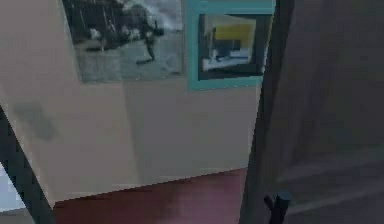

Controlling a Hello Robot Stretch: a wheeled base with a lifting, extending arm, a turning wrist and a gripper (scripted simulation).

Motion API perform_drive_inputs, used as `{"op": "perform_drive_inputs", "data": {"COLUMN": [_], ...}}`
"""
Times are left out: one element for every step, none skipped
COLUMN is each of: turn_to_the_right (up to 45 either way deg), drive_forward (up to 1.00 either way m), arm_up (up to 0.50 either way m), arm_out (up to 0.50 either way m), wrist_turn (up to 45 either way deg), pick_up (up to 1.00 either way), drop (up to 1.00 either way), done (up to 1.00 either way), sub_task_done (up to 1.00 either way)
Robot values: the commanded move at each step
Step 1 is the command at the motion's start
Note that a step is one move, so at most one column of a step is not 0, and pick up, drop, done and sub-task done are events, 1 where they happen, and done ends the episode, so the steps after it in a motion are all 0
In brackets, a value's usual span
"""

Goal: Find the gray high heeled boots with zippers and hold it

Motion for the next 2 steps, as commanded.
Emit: {"op": "perform_drive_inputs", "data": {"turn_to_the_right": [-39.0,0.0], "drive_forward": [0.00,0.05], "arm_up": [0.00,0.00], "arm_out": [0.00,0.00], "wrist_turn": [0.0,0.0], "pick_up": [0.00,0.00], "drop": [0.00,0.00], "done": [0.00,0.00], "sub_task_done": [0.00,0.00]}}
